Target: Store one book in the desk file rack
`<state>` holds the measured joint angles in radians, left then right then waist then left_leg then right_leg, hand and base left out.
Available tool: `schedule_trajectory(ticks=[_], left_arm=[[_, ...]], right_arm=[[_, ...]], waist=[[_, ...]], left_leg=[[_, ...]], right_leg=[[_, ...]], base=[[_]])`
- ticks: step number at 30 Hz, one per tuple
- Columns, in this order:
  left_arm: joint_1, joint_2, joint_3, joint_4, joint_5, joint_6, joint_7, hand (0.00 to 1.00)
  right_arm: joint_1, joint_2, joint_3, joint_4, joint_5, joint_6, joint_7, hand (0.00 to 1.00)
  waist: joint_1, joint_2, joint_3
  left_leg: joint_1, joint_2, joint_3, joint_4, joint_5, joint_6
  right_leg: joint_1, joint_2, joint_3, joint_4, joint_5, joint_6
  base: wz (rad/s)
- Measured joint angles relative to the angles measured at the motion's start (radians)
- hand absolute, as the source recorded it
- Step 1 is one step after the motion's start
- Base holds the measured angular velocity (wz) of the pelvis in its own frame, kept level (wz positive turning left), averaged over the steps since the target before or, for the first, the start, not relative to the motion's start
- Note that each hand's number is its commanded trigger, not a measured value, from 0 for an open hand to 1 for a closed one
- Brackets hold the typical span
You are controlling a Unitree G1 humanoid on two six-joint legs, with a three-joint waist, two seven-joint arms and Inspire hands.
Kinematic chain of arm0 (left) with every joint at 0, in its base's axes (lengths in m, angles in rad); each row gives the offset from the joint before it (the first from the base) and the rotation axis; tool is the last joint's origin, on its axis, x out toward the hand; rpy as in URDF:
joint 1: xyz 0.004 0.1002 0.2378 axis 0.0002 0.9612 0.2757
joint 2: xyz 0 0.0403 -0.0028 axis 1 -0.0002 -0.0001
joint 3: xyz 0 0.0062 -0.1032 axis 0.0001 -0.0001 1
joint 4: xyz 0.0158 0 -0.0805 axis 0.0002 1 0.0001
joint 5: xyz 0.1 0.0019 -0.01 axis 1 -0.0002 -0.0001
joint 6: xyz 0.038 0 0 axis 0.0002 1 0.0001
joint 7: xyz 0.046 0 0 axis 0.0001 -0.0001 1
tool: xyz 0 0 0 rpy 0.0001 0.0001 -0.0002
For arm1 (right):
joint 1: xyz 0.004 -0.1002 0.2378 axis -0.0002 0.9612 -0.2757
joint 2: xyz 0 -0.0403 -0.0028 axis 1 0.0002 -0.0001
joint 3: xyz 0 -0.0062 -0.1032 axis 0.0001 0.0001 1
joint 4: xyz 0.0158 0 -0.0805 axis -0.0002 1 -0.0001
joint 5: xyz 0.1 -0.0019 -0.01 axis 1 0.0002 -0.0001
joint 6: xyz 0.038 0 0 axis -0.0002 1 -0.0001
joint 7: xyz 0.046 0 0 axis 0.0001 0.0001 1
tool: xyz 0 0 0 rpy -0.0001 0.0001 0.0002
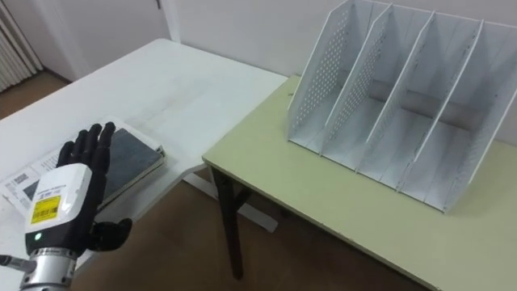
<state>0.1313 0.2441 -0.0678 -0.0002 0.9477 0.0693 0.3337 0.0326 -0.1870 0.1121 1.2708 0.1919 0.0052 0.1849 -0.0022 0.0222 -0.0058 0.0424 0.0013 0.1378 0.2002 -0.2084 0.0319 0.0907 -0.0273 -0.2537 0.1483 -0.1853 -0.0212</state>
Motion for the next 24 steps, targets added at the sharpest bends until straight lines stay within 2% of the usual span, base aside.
schedule_trajectory(ticks=[4,8,14,20,23,24], left_arm=[[0.000,0.000,0.005,0.000,0.000,0.036,-0.015,0.00],[0.017,0.000,0.010,0.001,0.000,0.048,-0.017,0.00],[0.037,-0.002,0.011,0.071,-0.001,0.072,-0.047,0.00],[0.038,-0.002,0.010,0.138,-0.002,0.087,-0.090,0.00],[0.038,-0.002,0.010,0.149,-0.001,0.100,-0.104,0.00],[0.042,-0.002,0.010,0.151,-0.001,0.106,-0.111,0.00]], right_arm=[[0.000,0.000,-0.008,-0.005,0.000,0.011,0.000,0.00],[0.006,-0.002,-0.011,-0.021,-0.001,0.018,-0.002,0.00],[0.017,-0.003,-0.027,-0.027,0.001,0.018,-0.014,0.00],[0.027,-0.005,-0.026,-0.035,0.000,0.019,-0.020,0.00],[0.031,-0.008,-0.027,-0.056,-0.001,0.028,-0.021,0.00],[0.037,-0.009,-0.027,-0.071,-0.003,0.036,-0.021,0.00]], waist=[[0.006,0.000,-0.0002],[0.007,0.003,-0.0005],[0.005,0.011,0.0012],[0.002,0.009,0.0034],[-0.007,0.009,0.0050],[-0.014,0.013,0.0032]], left_leg=[[0.000,0.000,0.000,0.001,0.000,0.000],[0.000,0.000,0.000,0.002,0.000,0.000],[0.004,0.000,-0.002,0.002,0.000,0.000],[0.008,-0.001,-0.001,-0.001,0.000,0.000],[0.019,-0.002,0.001,-0.006,0.000,0.000],[0.023,-0.003,0.001,-0.010,0.000,0.000]], right_leg=[[0.000,0.000,-0.001,0.001,0.000,0.000],[0.000,0.000,0.000,0.001,0.000,0.000],[0.008,0.000,-0.001,-0.002,0.000,0.000],[0.015,0.000,0.001,-0.001,0.000,0.000],[0.028,-0.001,0.004,-0.005,-0.001,0.001],[0.031,0.000,0.004,-0.012,-0.001,0.002]], base=[[0.00],[0.00],[0.00],[0.00],[0.00],[0.00]])
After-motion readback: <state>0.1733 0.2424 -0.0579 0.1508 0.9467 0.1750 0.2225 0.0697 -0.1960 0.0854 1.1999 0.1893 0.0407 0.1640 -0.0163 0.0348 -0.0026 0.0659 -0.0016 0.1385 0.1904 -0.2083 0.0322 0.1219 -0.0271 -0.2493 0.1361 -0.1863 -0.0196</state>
